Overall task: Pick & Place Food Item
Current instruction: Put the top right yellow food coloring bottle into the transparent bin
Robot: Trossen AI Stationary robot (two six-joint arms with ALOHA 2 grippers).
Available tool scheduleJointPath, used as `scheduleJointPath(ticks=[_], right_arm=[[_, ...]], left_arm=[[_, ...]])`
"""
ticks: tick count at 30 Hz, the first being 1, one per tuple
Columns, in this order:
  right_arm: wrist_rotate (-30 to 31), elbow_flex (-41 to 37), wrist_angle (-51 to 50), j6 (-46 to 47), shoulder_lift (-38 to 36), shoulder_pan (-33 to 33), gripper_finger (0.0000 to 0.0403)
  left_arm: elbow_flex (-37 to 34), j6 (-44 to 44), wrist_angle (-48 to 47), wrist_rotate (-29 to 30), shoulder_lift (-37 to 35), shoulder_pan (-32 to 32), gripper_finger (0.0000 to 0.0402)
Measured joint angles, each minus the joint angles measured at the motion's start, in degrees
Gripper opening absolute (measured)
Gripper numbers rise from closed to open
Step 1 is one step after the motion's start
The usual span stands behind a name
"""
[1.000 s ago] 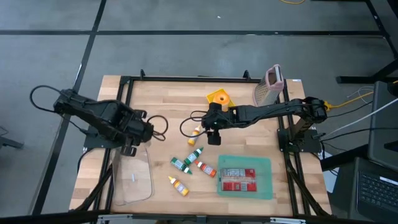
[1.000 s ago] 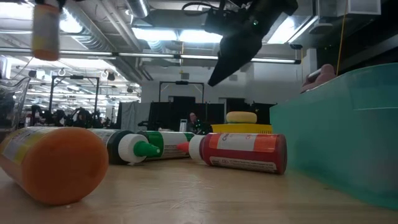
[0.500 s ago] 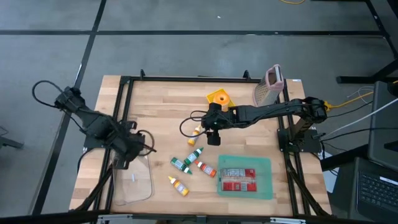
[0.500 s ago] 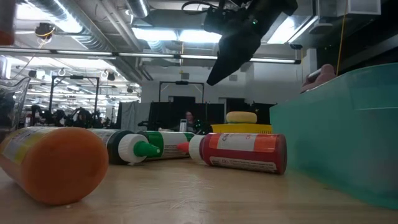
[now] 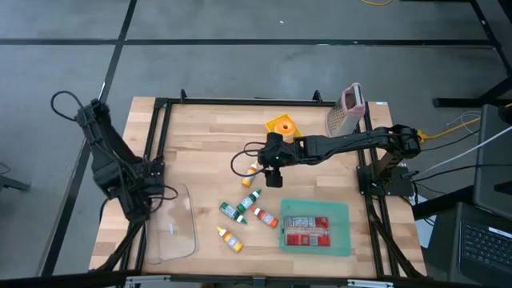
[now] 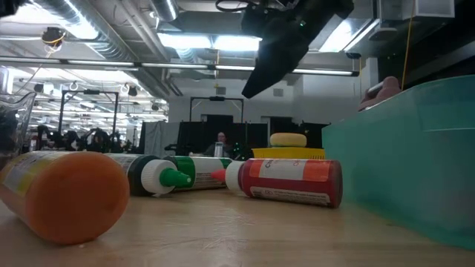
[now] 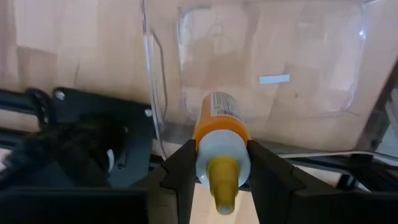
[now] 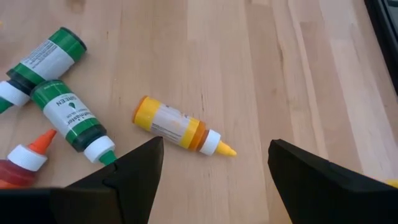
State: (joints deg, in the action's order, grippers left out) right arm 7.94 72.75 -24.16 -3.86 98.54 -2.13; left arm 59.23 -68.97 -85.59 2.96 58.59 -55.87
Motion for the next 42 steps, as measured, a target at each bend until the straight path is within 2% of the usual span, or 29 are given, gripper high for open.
scheduleJointPath(ticks=[6, 15, 20, 42], right_arm=[[0.0, 0.0, 1.7, 0.0, 0.0, 0.0, 0.0286], [0.0, 0.0, 1.9, 0.1, 0.0, 0.0, 0.0286], [0.0, 0.0, 1.9, 0.2, 0.0, 0.0, 0.0286], [0.0, 0.0, 1.9, 0.6, 0.0, -0.2, 0.0286]], left_arm=[[-5.8, -3.9, 1.4, 0.8, -2.3, -3.4, 0.0115], [-13.5, -3.9, 11.8, -0.8, -2.4, -3.7, 0.0115], [-16.4, -4.2, 12.4, -2.2, -2.4, -3.7, 0.0115], [-17.1, -5.5, 12.6, -0.6, -2.4, -3.7, 0.0115]])
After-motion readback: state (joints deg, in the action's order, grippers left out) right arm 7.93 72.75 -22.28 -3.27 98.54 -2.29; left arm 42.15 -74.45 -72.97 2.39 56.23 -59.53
